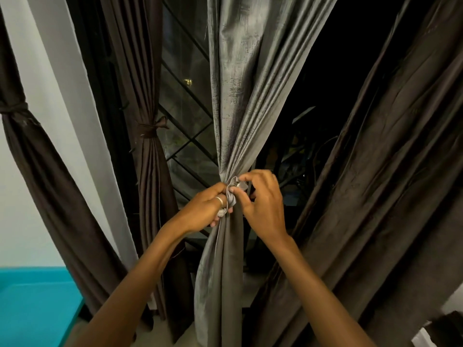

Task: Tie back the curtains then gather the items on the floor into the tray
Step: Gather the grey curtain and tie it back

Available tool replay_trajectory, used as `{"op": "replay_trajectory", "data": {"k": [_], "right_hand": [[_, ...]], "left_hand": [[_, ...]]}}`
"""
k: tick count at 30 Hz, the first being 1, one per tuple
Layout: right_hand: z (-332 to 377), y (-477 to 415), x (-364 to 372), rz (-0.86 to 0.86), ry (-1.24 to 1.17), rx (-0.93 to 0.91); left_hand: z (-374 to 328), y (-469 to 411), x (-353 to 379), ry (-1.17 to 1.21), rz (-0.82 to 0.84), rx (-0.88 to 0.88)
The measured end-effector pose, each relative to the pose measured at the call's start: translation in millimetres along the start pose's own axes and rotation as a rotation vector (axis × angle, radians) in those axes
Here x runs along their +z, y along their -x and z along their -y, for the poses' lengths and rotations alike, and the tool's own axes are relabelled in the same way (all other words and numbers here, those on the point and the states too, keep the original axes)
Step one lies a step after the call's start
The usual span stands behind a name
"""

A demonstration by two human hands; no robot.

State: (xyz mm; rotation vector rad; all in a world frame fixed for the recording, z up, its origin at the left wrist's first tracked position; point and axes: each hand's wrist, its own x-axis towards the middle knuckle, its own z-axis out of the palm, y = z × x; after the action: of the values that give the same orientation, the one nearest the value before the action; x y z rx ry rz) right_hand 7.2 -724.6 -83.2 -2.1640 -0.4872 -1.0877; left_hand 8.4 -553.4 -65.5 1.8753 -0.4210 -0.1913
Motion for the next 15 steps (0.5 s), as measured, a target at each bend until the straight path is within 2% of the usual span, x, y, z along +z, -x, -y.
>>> {"op": "replay_trajectory", "data": {"k": [4, 10, 15], "right_hand": [[-3.3, 6.5, 4.2, 0.030, -0.008, -0.065], [-6.6, 17.7, 1.2, 0.289, 0.043, -0.109], [-5.8, 8.2, 0.2, 0.286, -0.028, -0.055]], "left_hand": [[-4.3, -1.0, 0.3, 0.059, -0.014, -0.013], [-2.4, -5.6, -4.7, 0.062, -0.039, -0.002], [-2.4, -5.1, -8.1, -0.042, -0.056, 0.053]]}}
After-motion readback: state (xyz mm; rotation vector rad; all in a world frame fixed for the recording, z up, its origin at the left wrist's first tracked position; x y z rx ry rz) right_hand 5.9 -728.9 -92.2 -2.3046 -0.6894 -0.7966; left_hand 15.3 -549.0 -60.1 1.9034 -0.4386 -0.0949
